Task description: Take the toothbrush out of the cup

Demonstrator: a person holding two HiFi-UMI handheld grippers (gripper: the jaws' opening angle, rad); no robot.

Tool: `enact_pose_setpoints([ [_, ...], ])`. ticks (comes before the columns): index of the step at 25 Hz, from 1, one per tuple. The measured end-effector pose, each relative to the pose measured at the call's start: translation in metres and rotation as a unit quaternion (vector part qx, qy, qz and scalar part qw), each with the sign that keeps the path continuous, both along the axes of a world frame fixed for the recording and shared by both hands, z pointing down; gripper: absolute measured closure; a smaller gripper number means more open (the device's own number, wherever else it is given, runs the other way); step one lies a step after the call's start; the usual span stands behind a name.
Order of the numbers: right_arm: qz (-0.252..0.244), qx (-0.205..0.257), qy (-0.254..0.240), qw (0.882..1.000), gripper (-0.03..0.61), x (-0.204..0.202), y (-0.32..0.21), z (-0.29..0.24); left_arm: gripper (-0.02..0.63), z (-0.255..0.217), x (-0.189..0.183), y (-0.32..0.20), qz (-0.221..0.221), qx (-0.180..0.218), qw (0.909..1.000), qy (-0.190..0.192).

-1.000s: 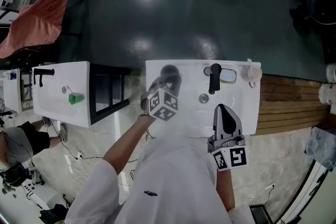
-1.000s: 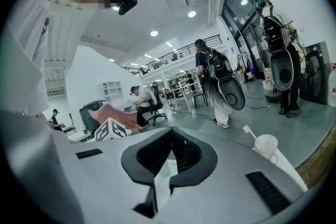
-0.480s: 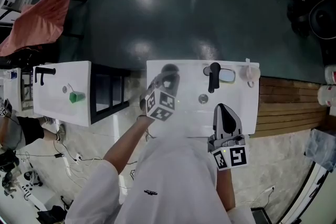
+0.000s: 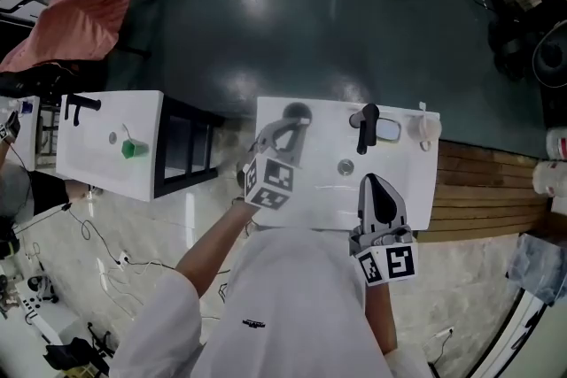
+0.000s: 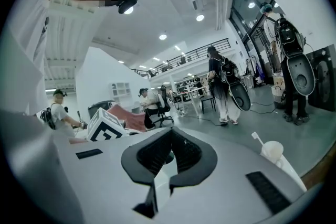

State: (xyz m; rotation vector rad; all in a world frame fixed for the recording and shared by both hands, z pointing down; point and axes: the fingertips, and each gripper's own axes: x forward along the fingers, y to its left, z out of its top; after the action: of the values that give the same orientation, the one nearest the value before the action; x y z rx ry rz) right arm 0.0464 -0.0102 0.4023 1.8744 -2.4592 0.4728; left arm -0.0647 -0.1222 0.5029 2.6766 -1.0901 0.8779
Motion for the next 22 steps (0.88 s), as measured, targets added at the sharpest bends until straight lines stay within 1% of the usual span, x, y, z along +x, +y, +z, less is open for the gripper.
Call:
enact_pose_setpoints([
  [8, -0.020, 0.016, 0.006, 1.000, 0.578, -0.018, 0.012, -0.009, 0.597, -0.049, -0.023, 0.021, -0.034, 0.054, 0.9968, 0.049],
  [12, -0.023, 0.019, 0.009, 0.999, 0.578, -0.023, 0.024, -0.012, 0.598, -0.070, -0.035, 0.035, -0.047, 0.071, 0.9939, 0.070],
  [17, -0.017, 0.019, 0.011, 1.000, 0.578, -0.025, 0.036, -0.012, 0.598, -0.081, -0.051, 0.052, -0.057, 0.068, 0.9925, 0.083],
  [22, -0.009, 0.024, 0.006, 1.000, 0.578, -0.027, 0.040, -0.014, 0.598, -0.057, -0.065, 0.072, -0.064, 0.037, 0.9947, 0.071],
])
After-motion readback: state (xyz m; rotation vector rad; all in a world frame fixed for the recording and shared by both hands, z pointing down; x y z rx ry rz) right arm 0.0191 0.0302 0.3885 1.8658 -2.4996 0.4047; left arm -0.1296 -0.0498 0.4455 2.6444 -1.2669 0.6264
